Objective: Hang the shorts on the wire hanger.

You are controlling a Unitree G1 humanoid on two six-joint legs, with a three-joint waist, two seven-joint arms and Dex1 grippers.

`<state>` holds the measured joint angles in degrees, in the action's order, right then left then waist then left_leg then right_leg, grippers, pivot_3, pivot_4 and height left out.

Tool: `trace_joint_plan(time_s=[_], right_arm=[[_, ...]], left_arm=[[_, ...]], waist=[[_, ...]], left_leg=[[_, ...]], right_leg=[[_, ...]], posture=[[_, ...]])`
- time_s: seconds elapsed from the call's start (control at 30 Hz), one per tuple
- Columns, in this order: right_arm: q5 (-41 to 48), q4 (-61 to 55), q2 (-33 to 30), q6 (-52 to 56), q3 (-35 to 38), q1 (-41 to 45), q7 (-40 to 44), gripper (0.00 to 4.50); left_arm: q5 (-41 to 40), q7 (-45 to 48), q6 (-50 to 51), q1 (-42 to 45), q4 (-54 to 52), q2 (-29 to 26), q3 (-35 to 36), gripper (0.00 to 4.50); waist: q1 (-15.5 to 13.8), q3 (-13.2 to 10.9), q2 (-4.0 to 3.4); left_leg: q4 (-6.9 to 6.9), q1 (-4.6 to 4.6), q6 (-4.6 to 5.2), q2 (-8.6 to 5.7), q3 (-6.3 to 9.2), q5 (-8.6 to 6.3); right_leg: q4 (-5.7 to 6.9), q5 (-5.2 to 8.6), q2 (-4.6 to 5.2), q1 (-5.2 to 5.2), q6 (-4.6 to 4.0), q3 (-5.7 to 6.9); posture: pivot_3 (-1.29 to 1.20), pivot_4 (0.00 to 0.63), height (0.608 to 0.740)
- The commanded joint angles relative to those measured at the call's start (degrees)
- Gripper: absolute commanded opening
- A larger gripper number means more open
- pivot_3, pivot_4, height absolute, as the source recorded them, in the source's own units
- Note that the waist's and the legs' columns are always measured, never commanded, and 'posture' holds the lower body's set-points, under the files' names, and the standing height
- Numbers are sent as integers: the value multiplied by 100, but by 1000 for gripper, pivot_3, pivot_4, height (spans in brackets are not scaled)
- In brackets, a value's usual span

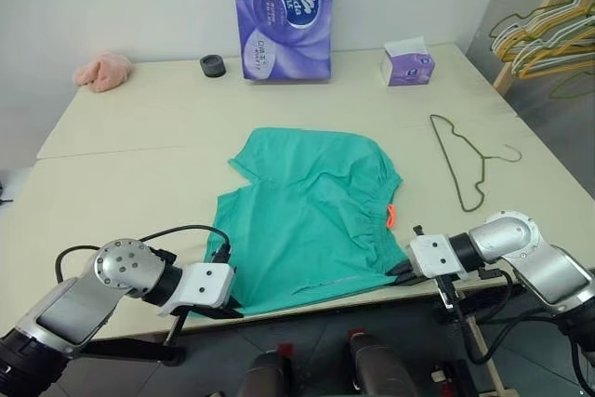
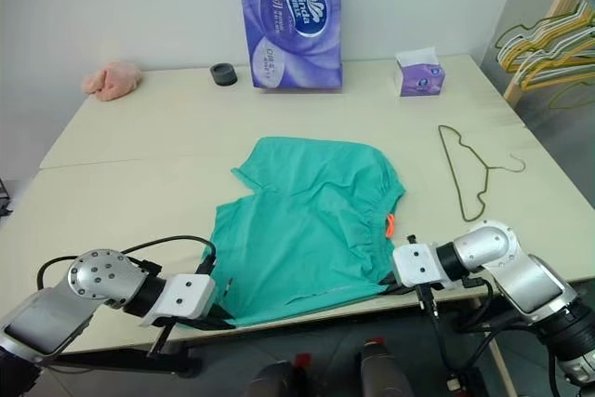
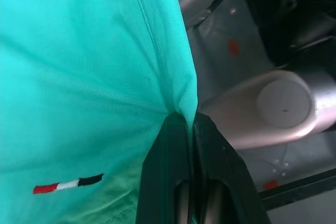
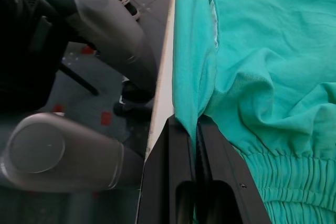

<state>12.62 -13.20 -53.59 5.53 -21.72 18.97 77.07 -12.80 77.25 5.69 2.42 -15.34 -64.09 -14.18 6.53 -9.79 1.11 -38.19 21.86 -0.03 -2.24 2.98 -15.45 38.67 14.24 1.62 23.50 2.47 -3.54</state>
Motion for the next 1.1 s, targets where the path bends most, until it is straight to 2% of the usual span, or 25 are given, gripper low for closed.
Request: trace_joint_plan(time_s=[0.03,0.07,0.2,0.3,0.43,0.53,0.57,0.63,0.73,0.83,0.93,1.1], right_arm=[[-47,-219,-186,227,83,19,252,27],[-78,-214,-173,250,100,32,247,0],[11,-255,-219,336,244,110,378,971],[158,-379,-357,436,383,103,526,1970],[805,-678,-564,1086,912,71,571,3379],[1408,-296,-258,1911,1879,209,-295,4295],[1419,-136,-150,1976,2115,211,-564,4461],[1394,54,30,2069,2428,182,-976,4461],[1131,722,591,2199,3174,101,-2434,4461],[623,1305,942,2252,3512,57,-3665,4461],[-71,2129,1185,2232,3777,157,-5171,4461],[-262,3188,1355,2068,3899,498,-5807,4461]], left_arm=[[3,148,275,-111,-123,-38,-37,0],[-52,183,413,-114,-169,-38,-57,452],[-182,279,664,-111,-318,7,6,1484],[-216,296,733,-71,-310,71,66,2330],[-619,214,1027,80,-348,292,326,3539],[-1296,-297,1626,539,-369,910,712,4369],[-1423,-440,1734,642,-409,1090,800,4481],[-1595,-701,1963,785,-507,1369,921,4481],[-1611,-1495,2039,1557,-301,2155,1049,4481],[-1486,-1870,2138,2288,149,2590,1094,4481],[-1499,-1959,2310,2913,519,2791,1015,4481],[-1380,-1686,2203,3244,704,2829,779,4481]], waist=[[-12,0,1],[-12,0,1],[-14,0,1],[-21,0,1],[-94,-2,-2],[-178,-6,8],[-189,-7,14],[-189,-8,20],[-199,-8,23],[-212,-9,29],[-176,-7,27],[-33,-2,15]], left_leg=[[0,0,0,0,0,0],[0,0,0,0,1,0],[-1,0,0,0,-2,0],[-1,0,0,0,-3,0],[-4,-1,0,-1,-2,0],[-20,1,0,1,10,0],[-29,2,0,1,19,0],[-42,9,-1,0,24,0],[-45,10,-3,-1,25,-8],[-62,28,-4,-3,45,-8],[-59,26,-4,-7,40,-8],[-54,21,-3,-7,19,-8]], right_leg=[[0,0,0,0,0,1],[-1,0,0,-1,1,1],[-2,1,0,-1,1,14],[-5,1,0,-1,1,16],[-8,2,1,-7,3,17],[-11,5,1,-16,7,24],[-13,4,1,-25,7,31],[-14,2,3,-27,4,46],[-12,-2,9,-28,0,55],[-9,-6,10,-27,-5,79],[0,-7,12,-25,-6,76],[3,-6,7,-21,-6,54]], posture=[[-149,148,740],[-149,147,740],[-151,146,740],[-152,144,740],[-148,143,740],[-152,143,740],[-153,143,740],[-159,143,740],[-166,145,740],[-175,144,740],[-186,143,740],[-205,141,740]])
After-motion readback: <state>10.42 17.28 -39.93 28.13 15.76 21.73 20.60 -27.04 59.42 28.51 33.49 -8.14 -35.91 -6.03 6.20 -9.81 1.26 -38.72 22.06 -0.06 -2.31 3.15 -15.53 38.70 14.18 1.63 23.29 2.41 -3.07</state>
